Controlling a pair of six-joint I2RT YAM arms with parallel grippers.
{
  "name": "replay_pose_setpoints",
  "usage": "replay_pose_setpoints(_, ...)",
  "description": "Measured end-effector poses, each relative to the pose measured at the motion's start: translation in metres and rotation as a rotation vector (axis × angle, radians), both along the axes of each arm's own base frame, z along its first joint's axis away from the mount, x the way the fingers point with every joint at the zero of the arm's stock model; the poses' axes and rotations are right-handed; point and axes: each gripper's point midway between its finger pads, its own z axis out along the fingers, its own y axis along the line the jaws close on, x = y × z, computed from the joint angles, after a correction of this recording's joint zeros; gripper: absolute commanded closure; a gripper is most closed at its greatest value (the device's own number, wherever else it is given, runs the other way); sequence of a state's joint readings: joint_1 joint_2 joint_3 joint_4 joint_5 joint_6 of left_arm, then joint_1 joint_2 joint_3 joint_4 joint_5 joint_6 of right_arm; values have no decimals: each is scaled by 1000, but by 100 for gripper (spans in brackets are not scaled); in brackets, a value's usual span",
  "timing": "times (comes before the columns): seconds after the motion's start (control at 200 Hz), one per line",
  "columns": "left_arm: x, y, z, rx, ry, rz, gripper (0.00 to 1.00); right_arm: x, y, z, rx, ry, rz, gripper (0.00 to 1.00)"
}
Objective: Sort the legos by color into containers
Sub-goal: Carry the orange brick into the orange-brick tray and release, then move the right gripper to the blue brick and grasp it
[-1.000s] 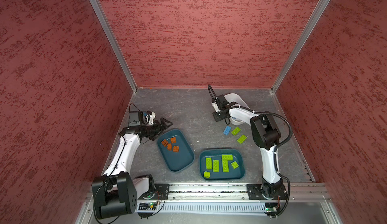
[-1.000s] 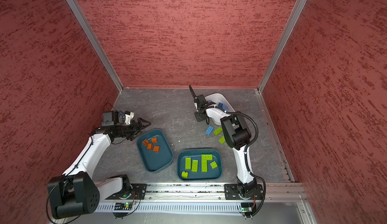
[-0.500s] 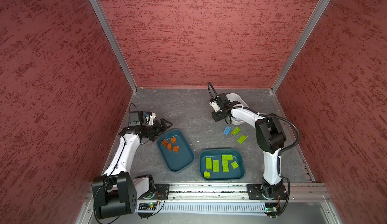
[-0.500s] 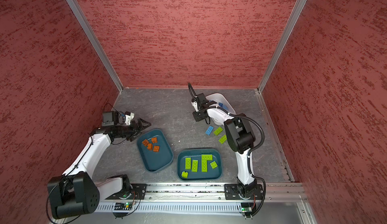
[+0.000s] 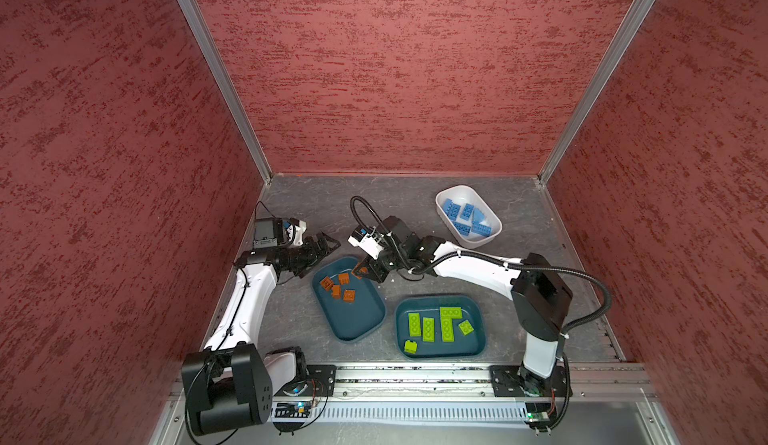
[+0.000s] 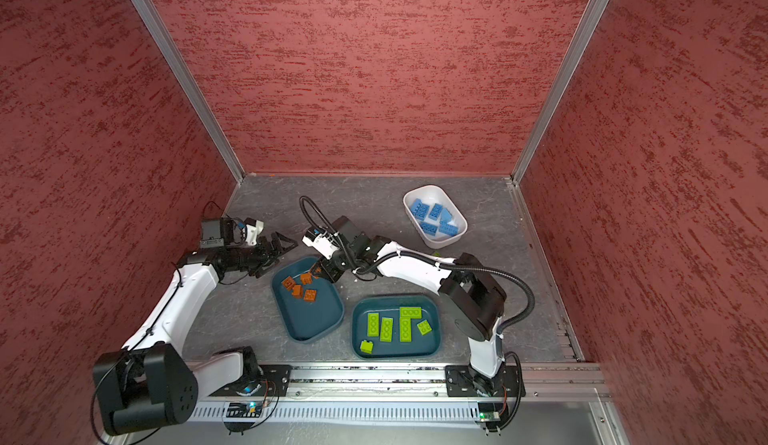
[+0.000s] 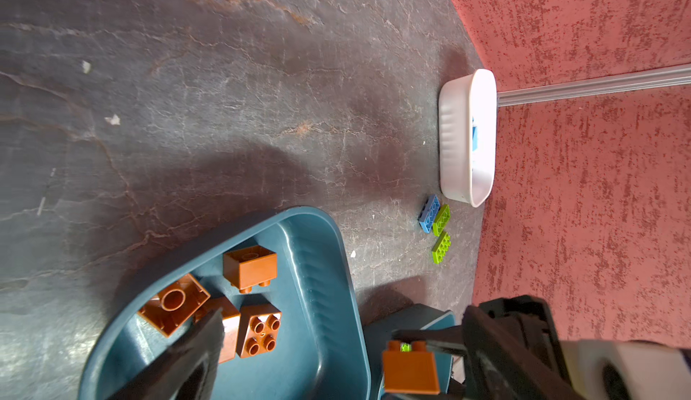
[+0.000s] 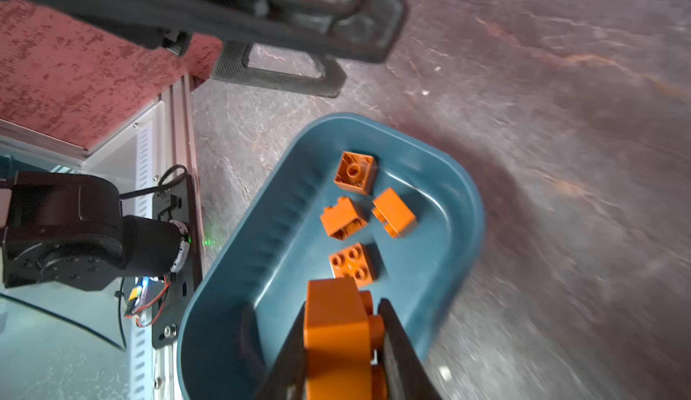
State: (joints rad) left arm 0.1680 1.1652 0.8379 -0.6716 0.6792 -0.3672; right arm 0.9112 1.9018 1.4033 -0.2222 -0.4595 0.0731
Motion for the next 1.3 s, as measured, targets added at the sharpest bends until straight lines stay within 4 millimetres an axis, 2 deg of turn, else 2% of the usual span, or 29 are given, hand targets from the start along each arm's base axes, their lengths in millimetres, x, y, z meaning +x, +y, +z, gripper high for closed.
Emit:
replay_pose_setpoints(0.09, 1, 5, -1, 7, 3, 18, 1, 4, 6, -13, -4, 7, -6, 69)
replay_pose_setpoints(0.18, 1, 8, -1, 10, 3, 28, 1, 8, 7, -28, -29, 19, -23, 52)
replay_pose_setpoints(0.271, 1, 8, -1, 11, 3, 29, 1, 13, 7, -38, -53, 6, -35, 45)
replay_pose_setpoints(0.416, 1, 8, -1, 9, 3, 28, 1, 23, 1, -34, -62, -22, -68, 40)
replay_pose_setpoints(0.526, 1, 7, -1, 5, 2, 26, 1, 29, -11, -15, -49, -40, -110, 34)
replay_pose_setpoints(0.686, 1, 7, 0, 1, 2, 23, 1, 45, -63, 22, -73, -54, -281, 25)
replay_pose_setpoints(0.817, 0, 4, -2, -1, 6, 16, 1, 58, -118, 32, -151, -37, -467, 22)
replay_pose_setpoints(0.902, -1, 2, -3, -2, 10, 9, 1, 59, -153, 22, -209, 24, -589, 19)
replay_pose_setpoints(1.077, -1, -1, -5, -5, 18, -2, 1, 52, -220, -20, -325, 211, -877, 15)
replay_pose_setpoints(1.207, -2, -4, -5, -5, 18, -10, 1, 48, -252, -45, -378, 305, -1066, 14)
replay_pose_setpoints(1.303, -2, -4, -6, -6, 20, -13, 1, 51, -264, -56, -400, 337, -1164, 15)
